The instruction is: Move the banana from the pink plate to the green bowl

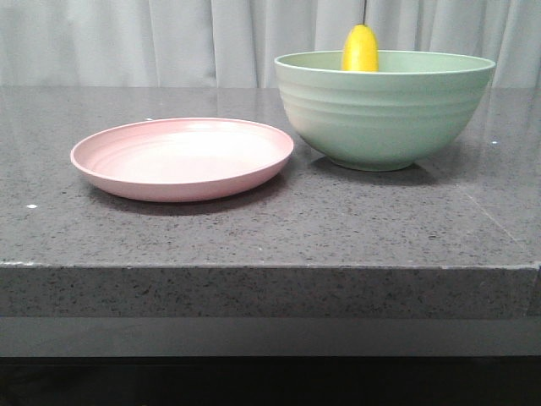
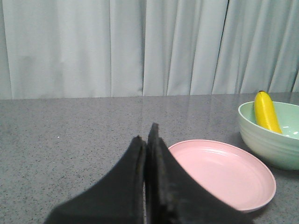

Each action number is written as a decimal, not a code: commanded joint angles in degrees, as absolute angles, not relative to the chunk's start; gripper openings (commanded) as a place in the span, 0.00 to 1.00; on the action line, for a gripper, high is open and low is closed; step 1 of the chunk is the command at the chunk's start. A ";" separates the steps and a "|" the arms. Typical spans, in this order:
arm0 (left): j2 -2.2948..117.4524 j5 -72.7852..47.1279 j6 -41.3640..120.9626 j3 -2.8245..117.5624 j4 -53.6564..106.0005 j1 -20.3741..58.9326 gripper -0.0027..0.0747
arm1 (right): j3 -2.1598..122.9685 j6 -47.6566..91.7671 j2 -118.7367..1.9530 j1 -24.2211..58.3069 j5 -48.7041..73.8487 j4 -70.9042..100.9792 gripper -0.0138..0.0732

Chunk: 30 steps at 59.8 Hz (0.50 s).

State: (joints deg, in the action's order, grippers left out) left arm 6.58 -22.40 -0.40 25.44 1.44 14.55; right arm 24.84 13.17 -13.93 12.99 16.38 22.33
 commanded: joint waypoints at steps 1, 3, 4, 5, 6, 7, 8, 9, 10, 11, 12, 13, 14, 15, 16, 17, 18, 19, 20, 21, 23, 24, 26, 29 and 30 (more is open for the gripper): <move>7.22 -17.88 -0.75 26.52 1.69 14.26 0.01 | 26.34 13.74 -14.37 12.72 12.04 22.42 0.08; 7.10 -17.73 -0.75 25.97 1.69 14.26 0.01 | 26.34 13.74 -14.37 12.72 12.04 22.42 0.08; 6.99 -17.62 -0.75 25.60 1.69 14.26 0.01 | 26.34 13.74 -14.37 12.72 12.04 22.42 0.08; 6.83 -17.51 -0.75 25.33 1.79 14.26 0.01 | 26.34 13.74 -14.37 12.72 12.09 22.42 0.08; 6.66 -17.35 -0.75 24.80 1.87 14.26 0.01 | 26.34 13.74 -14.37 12.72 12.09 22.42 0.08; 6.33 -17.33 -0.75 24.41 1.92 14.15 0.01 | 26.34 13.74 -14.37 12.72 12.09 22.42 0.08; 5.94 -17.18 -0.75 23.74 1.96 14.15 0.01 | 26.34 13.74 -14.37 12.72 12.09 22.42 0.08; 5.60 -17.18 -0.75 23.25 1.96 14.02 0.01 | 26.34 13.74 -14.37 12.72 12.09 22.42 0.08; 5.21 -17.18 -0.75 22.46 1.96 14.01 0.01 | 26.34 13.74 -14.37 12.72 12.16 22.42 0.08; 4.57 -17.18 -0.75 21.91 1.96 13.66 0.01 | 26.34 13.74 -14.37 12.72 12.23 22.42 0.08; 4.05 -17.18 -0.75 21.05 1.96 13.46 0.01 | 26.34 13.74 -14.37 12.72 12.23 22.42 0.08; 3.25 -17.18 -0.75 20.48 1.96 13.06 0.01 | 26.34 13.74 -14.37 12.72 12.23 22.42 0.08; 2.68 -17.18 -0.75 19.60 1.96 12.77 0.01 | 26.34 13.74 -14.37 12.72 12.35 22.42 0.08; 2.10 -17.28 -0.75 19.00 1.96 12.41 0.01 | 26.34 13.74 -14.37 12.72 12.43 22.42 0.08; 1.24 -17.28 -0.75 18.08 2.06 11.86 0.01 | 26.34 13.74 -14.37 12.72 12.43 22.42 0.08; 0.65 -17.28 -0.75 17.44 2.06 11.47 0.01 | 26.34 13.74 -14.37 12.72 12.55 22.42 0.08; -0.24 -17.28 -0.75 16.50 2.10 10.85 0.01 | 26.34 13.74 -14.42 12.72 12.54 22.42 0.08; -0.84 -17.28 -0.75 15.87 2.22 10.42 0.01 | 26.34 13.74 -14.42 12.72 12.61 22.42 0.08; -1.42 -17.28 -0.75 15.23 2.39 9.75 0.01 | 26.34 13.74 -14.42 12.72 12.61 22.42 0.08; -1.69 -17.28 -0.75 14.28 2.73 9.33 0.01 | 26.34 13.74 -14.42 12.72 12.61 22.42 0.08; -1.40 -17.16 -0.75 13.26 3.05 8.16 0.01 | 26.34 13.74 -14.47 12.72 12.61 22.42 0.08; -1.26 -17.16 -0.75 12.49 3.17 7.72 0.01 | 26.34 13.74 -14.46 12.72 12.70 22.42 0.08; -1.25 -17.16 -0.75 10.90 3.65 6.44 0.01 | 26.34 13.74 -14.46 12.72 12.84 22.42 0.08; -1.50 -16.74 -0.75 8.72 3.76 4.94 0.01 | 26.34 13.74 -14.46 12.72 12.84 22.42 0.08; -1.50 -16.42 -0.75 8.17 3.76 4.69 0.01 | 26.34 13.74 -14.46 12.72 12.84 22.42 0.08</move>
State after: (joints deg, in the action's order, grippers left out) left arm -0.26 -21.85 -0.40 8.95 2.86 6.20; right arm 24.84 13.17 -13.93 12.99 16.77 22.33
